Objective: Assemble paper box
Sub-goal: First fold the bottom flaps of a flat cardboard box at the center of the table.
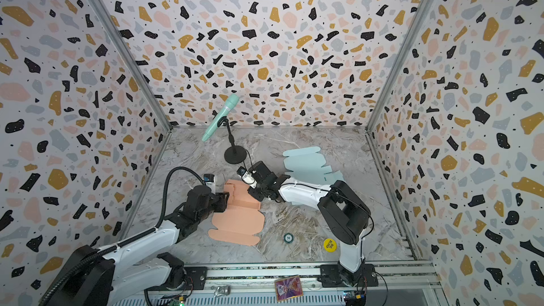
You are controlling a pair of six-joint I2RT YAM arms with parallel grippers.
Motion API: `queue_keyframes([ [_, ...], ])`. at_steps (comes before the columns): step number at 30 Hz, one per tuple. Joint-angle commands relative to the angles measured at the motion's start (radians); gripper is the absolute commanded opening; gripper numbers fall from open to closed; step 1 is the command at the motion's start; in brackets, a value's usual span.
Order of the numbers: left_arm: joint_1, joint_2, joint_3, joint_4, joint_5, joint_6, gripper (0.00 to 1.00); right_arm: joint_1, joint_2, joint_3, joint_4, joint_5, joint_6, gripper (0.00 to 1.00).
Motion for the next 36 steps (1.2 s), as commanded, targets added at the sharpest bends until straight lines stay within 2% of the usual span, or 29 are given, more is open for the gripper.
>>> queue_keyframes([
  [1, 0.008, 0.051, 0.038, 0.104, 0.045, 0.028, 0.48, 0.011, -0.051, -0.014, -0.019, 0.018, -0.024, 0.45],
  [5, 0.007, 0.117, 0.063, 0.14, 0.072, 0.042, 0.47, 0.023, -0.052, -0.008, -0.027, 0.031, -0.029, 0.45],
  [13, 0.005, 0.16, 0.073, 0.174, 0.078, 0.042, 0.32, 0.045, -0.052, -0.002, -0.043, 0.059, -0.037, 0.45],
  [20, -0.023, 0.166, 0.057, 0.169, 0.03, 0.048, 0.19, 0.069, -0.065, 0.001, -0.055, 0.066, -0.023, 0.45],
  [25, -0.045, 0.159, 0.036, 0.198, 0.009, 0.041, 0.1, 0.11, -0.099, 0.002, -0.069, 0.038, 0.012, 0.49],
  [31, -0.049, 0.129, -0.017, 0.264, 0.009, 0.041, 0.09, 0.135, -0.179, -0.041, -0.075, -0.034, 0.076, 0.59],
  [36, -0.049, 0.095, -0.05, 0.298, 0.026, 0.065, 0.09, 0.113, -0.304, -0.083, -0.077, -0.107, 0.13, 0.67],
])
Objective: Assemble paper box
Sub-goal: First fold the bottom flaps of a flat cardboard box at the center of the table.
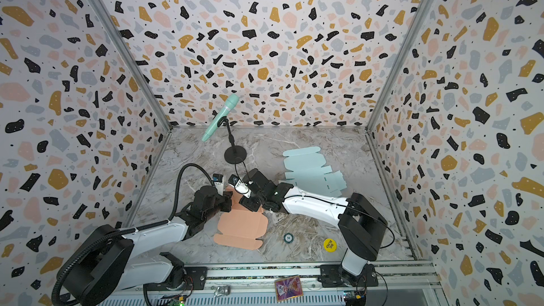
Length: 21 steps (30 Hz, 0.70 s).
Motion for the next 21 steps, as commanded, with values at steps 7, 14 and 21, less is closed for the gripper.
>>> queue_keyframes([
  [7, -0.017, -0.11, -0.062, 0.113, 0.055, 0.04, 0.1, -0.192, -0.263, -0.04, 0.11, -0.422, 0.226, 0.67],
  [14, -0.053, -0.117, -0.065, 0.14, 0.06, 0.052, 0.12, -0.313, -0.115, 0.031, 0.139, -0.53, 0.298, 0.62],
  [21, -0.099, -0.065, -0.052, 0.178, 0.051, 0.053, 0.12, -0.315, 0.032, 0.037, 0.206, -0.601, 0.326, 0.6],
])
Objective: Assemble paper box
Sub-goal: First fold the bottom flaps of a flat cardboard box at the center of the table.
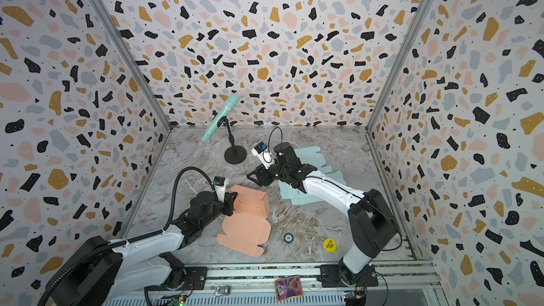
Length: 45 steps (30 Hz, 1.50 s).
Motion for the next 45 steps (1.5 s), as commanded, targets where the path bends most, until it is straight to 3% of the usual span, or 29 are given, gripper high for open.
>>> queue_keyframes([
  [1, -0.02, 0.032, 0.009, 0.075, -0.003, 0.021, 0.12, 0.002, 0.005, 0.005, 0.059, -0.08, 0.041, 0.59],
  [16, -0.042, 0.163, 0.001, 0.194, -0.061, 0.031, 0.12, 0.037, 0.143, -0.048, 0.133, -0.15, 0.082, 0.55],
  [22, -0.044, 0.168, -0.027, 0.205, -0.096, 0.025, 0.17, 0.07, 0.185, -0.054, 0.105, -0.131, 0.064, 0.51],
  [26, -0.044, 0.148, -0.052, 0.199, -0.132, 0.016, 0.23, 0.073, 0.178, -0.081, 0.11, -0.117, 0.064, 0.49],
  [36, -0.044, 0.168, -0.072, 0.234, -0.169, 0.002, 0.18, 0.082, 0.16, -0.085, 0.096, -0.097, 0.058, 0.46],
  [45, -0.051, 0.196, -0.073, 0.257, -0.178, 0.011, 0.21, 0.101, 0.146, -0.101, 0.109, -0.083, 0.074, 0.46],
])
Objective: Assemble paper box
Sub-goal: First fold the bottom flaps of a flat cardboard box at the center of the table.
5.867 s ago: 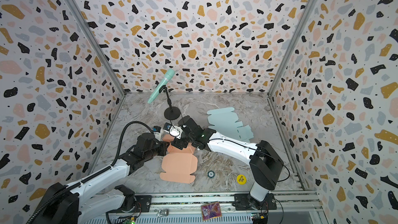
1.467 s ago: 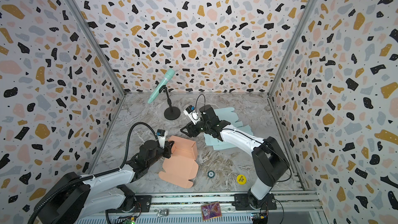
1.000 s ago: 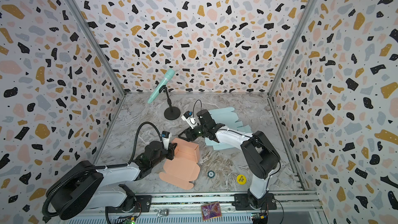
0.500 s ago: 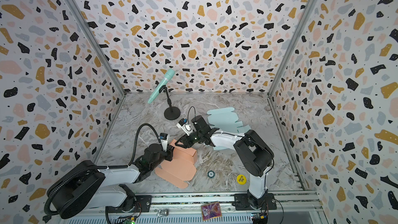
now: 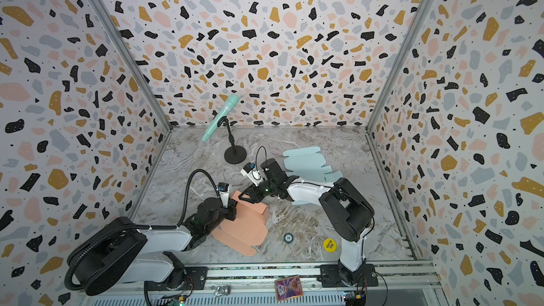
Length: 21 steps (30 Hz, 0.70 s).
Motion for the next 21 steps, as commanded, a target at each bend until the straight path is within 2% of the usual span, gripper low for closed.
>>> queue_keyframes([
  [1, -0.005, 0.015, -0.006, 0.051, -0.046, 0.003, 0.23, 0.008, -0.032, -0.025, -0.05, 0.039, 0.001, 0.46],
  [10, -0.016, 0.051, 0.003, 0.065, -0.064, 0.01, 0.26, 0.007, -0.045, -0.017, -0.059, 0.057, -0.002, 0.46],
  [21, -0.029, 0.144, 0.049, 0.102, -0.076, 0.024, 0.18, 0.01, -0.046, -0.021, -0.056, 0.058, 0.004, 0.46],
])
